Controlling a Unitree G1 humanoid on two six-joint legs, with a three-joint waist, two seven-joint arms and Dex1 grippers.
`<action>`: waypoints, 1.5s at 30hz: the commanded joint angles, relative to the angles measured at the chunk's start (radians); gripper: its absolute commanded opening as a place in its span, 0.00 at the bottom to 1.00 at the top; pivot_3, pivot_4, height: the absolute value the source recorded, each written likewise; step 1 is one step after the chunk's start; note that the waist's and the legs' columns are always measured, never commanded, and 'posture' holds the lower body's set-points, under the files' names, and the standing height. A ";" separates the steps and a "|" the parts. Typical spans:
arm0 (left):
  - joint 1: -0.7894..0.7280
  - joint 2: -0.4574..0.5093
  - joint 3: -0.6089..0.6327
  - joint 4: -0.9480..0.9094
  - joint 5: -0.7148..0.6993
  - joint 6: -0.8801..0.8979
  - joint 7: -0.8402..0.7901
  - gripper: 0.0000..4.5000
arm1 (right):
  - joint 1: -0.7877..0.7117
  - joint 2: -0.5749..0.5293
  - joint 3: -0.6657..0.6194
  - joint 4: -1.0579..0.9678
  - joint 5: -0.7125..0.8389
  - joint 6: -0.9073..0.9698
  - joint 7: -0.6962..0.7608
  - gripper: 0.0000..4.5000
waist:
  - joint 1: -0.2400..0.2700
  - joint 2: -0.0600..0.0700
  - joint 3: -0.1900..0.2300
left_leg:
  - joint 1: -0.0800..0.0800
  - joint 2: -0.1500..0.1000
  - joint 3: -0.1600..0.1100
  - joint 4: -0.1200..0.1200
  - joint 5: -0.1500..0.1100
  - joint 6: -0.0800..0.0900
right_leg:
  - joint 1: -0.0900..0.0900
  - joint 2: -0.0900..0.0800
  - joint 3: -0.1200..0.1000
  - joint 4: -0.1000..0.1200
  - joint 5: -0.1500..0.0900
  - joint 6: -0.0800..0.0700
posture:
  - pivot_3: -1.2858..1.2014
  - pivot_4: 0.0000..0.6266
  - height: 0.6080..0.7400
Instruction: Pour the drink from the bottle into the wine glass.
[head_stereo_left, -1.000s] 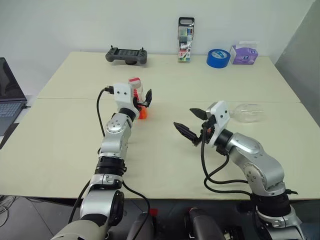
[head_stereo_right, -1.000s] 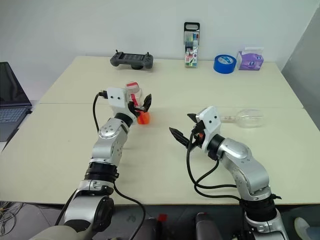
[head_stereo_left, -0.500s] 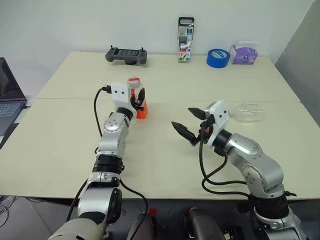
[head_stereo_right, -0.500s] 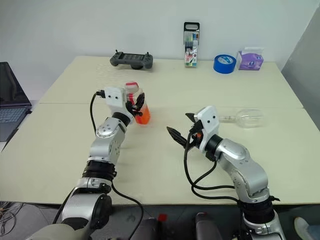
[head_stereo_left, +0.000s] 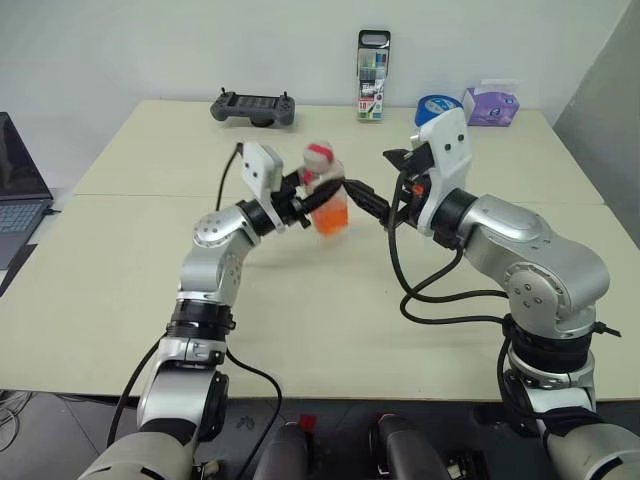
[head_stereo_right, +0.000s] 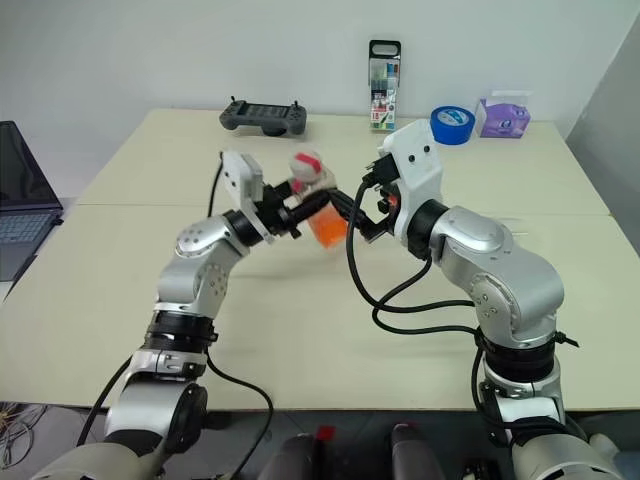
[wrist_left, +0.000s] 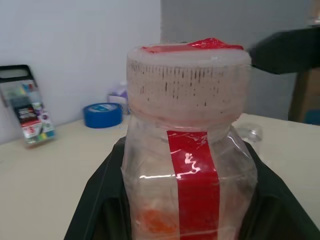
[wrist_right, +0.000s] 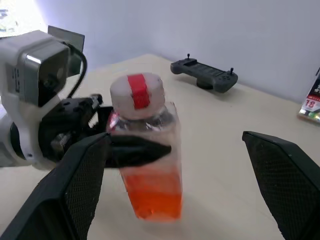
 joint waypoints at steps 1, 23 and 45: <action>0.018 -0.008 -0.032 -0.103 0.001 0.007 -0.020 0.43 | -0.028 0.025 -0.010 -0.048 0.010 0.013 -0.034 1.00 | -0.001 0.000 0.000 | 0.000 0.000 0.000 0.000 0.000 0.000 | 0.000 0.000 0.000 0.000 0.000 0.000 | 0.52 0.24 1.00; 0.047 -0.024 -0.047 -0.139 0.011 0.020 -0.019 0.43 | -0.026 0.142 0.024 -0.044 -0.043 0.101 -0.206 0.91 | -0.001 0.000 0.000 | 0.001 0.000 0.000 0.000 0.000 0.000 | 0.000 0.001 0.000 0.001 0.000 0.000 | 0.52 0.24 1.00; 0.066 -0.011 -0.093 -0.270 -0.066 0.178 -0.110 0.42 | -0.066 -0.278 0.001 0.178 0.240 -0.250 0.755 0.42 | -0.007 0.001 0.001 | 0.001 -0.001 0.004 0.001 -0.001 0.002 | 0.002 0.003 0.000 -0.001 0.000 0.000 | 0.52 0.24 1.00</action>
